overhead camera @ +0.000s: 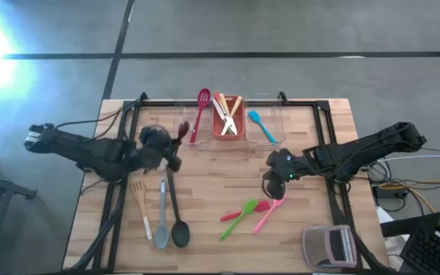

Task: Pick & Place Kitchen Items
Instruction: Put the brown serving spoon into the left transparent bin

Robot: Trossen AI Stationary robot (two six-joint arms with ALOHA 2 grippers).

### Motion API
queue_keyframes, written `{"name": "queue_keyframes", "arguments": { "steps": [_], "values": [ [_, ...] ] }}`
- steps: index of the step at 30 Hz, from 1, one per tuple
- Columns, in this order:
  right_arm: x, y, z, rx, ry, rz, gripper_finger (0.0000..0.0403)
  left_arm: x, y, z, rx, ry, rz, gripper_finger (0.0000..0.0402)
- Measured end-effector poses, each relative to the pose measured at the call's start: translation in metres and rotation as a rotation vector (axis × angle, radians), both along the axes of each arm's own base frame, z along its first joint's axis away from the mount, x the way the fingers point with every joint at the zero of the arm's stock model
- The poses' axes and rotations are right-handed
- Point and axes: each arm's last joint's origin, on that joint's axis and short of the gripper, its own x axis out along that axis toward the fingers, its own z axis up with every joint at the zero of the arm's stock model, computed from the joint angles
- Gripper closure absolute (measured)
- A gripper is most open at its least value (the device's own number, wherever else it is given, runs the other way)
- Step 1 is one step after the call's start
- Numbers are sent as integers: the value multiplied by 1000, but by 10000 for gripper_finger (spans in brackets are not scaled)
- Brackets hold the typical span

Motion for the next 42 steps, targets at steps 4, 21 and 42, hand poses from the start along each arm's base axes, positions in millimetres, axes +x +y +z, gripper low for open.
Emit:
{"name": "queue_keyframes", "arguments": {
  "steps": [4, 21, 42],
  "values": [
    [0, 0, 0, -12, -3, -11, 394, 9, 27, 9, 47, -28, -1, 365],
    [0, -1, 0, -36, -8, -24, 394, 32, 130, -9, 38, -79, 49, 365],
    [0, -1, 0, -34, -8, -27, 394, 36, 195, -111, -307, -21, 162, 365]
  ]
}}
